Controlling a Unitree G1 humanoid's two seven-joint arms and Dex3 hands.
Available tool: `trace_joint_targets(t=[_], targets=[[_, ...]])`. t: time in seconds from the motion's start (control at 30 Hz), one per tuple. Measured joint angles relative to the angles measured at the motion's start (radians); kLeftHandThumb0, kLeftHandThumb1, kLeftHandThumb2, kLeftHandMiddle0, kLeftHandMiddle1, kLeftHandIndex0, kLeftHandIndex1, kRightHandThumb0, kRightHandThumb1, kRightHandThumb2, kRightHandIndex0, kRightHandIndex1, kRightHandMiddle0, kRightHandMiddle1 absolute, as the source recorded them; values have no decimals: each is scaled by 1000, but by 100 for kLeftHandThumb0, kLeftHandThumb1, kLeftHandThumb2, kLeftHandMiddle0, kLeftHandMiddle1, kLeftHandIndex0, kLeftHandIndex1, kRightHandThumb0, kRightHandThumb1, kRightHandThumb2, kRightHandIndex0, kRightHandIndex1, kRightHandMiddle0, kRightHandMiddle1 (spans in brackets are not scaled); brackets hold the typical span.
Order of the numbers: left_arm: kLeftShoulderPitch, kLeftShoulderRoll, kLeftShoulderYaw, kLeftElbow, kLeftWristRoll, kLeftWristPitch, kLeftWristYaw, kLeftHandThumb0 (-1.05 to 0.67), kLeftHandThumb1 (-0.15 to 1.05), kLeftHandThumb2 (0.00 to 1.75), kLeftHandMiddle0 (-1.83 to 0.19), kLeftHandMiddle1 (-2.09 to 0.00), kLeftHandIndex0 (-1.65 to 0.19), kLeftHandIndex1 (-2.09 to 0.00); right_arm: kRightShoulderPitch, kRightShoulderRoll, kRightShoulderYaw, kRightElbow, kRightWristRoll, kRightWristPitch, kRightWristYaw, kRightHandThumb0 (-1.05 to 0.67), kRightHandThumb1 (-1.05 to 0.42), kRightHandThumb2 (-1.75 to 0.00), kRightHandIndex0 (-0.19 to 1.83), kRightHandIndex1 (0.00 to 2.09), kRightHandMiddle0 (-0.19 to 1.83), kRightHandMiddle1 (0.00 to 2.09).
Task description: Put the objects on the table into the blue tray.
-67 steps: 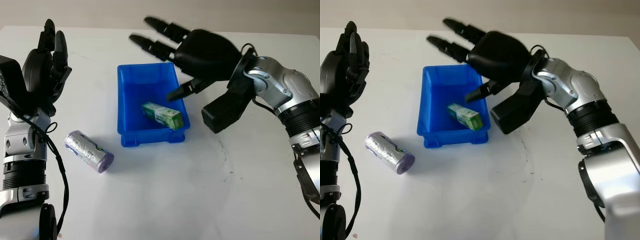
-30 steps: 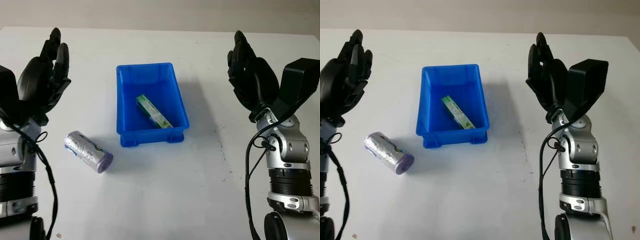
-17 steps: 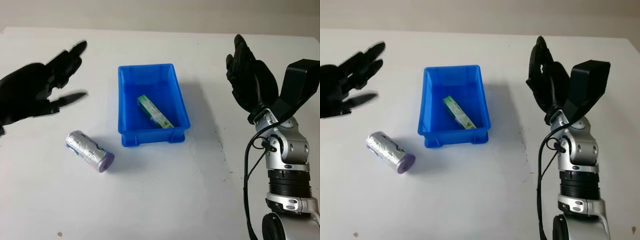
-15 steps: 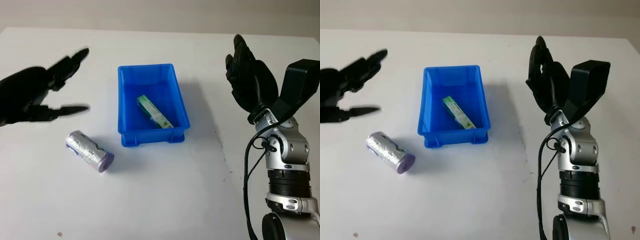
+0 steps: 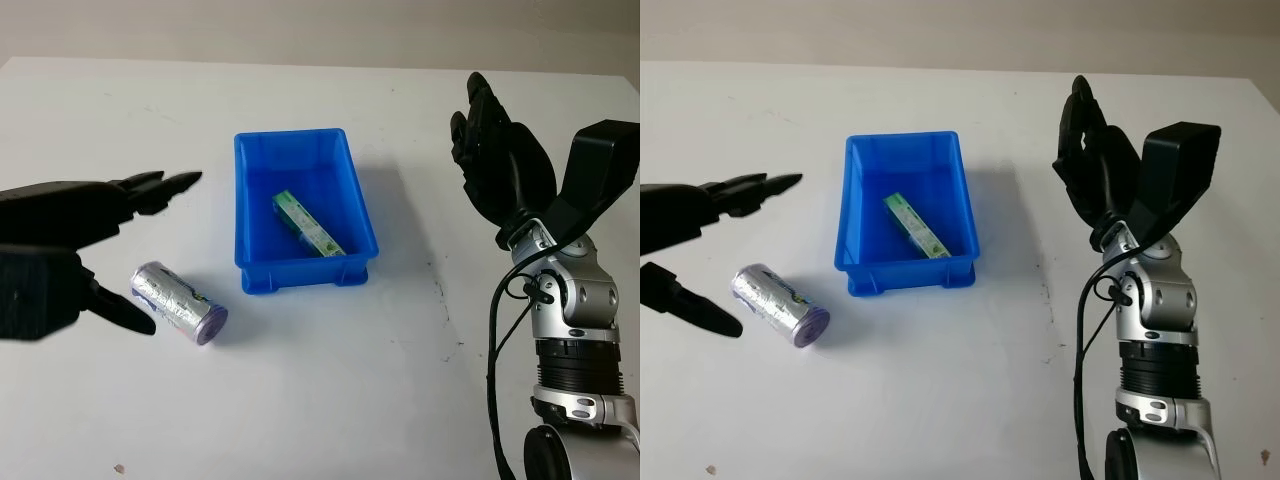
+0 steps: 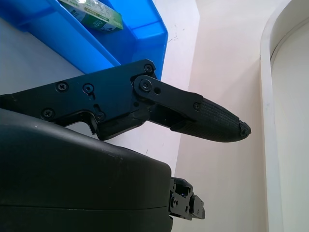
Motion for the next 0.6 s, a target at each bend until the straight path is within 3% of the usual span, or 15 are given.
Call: trace_joint_targets(t=[0.2, 0.4, 0.6], targets=[[19, 0, -1, 8, 14, -50, 6, -76, 82, 6, 14, -6, 10, -7, 0, 5, 0, 0, 2, 0, 2, -73, -105, -78, -19, 0, -19, 0], [29, 0, -31, 62, 99, -262, 66, -76, 85, 6, 4, -8, 4, -9, 0, 5, -3, 0, 8, 0, 6, -73, -105, -78, -19, 0, -19, 0], [33, -3, -57, 98, 181, -338, 116, -74, 85, 6, 0, -8, 0, -9, 0, 5, -4, 0, 9, 0, 8, -73, -105, -78, -19, 0, -19, 0]])
